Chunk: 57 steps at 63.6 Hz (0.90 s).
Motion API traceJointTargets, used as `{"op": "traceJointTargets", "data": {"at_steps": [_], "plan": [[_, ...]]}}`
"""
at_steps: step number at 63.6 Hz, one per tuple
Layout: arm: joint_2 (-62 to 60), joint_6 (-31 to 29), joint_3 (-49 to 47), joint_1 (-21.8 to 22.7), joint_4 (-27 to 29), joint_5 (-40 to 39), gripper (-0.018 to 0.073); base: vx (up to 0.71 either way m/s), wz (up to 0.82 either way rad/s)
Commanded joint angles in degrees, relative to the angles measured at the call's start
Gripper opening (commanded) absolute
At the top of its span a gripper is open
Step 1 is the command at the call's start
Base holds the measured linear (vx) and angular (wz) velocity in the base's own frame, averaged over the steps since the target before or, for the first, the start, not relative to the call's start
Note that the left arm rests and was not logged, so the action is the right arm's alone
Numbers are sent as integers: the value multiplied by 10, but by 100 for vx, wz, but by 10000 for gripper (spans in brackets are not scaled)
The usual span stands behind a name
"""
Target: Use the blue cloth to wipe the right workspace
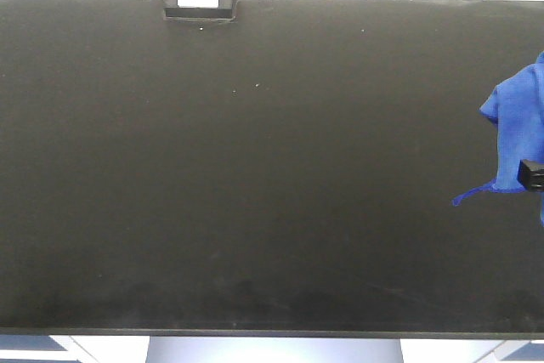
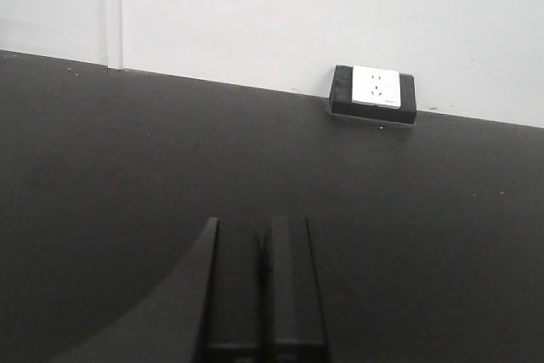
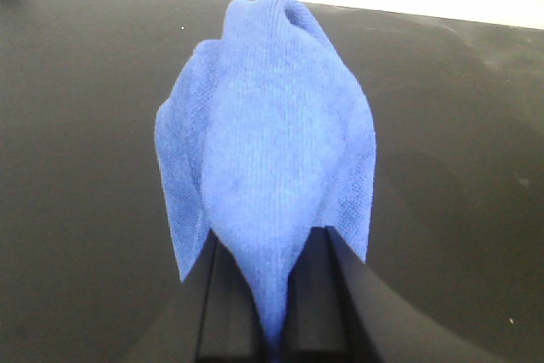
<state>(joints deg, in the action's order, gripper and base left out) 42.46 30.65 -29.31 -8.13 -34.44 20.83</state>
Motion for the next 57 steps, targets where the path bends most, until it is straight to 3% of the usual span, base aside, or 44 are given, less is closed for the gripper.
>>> {"op": "traceJointTargets", "data": {"at_steps": [1, 35, 46, 57], "plan": [[-3, -2, -18, 0, -13, -35, 0, 4, 2], [18, -2, -18, 0, -13, -26, 0, 1, 0], [97, -2, -18, 0, -13, 1, 0, 0, 0], [207, -2, -18, 0, -13, -46, 0, 0, 0]]}}
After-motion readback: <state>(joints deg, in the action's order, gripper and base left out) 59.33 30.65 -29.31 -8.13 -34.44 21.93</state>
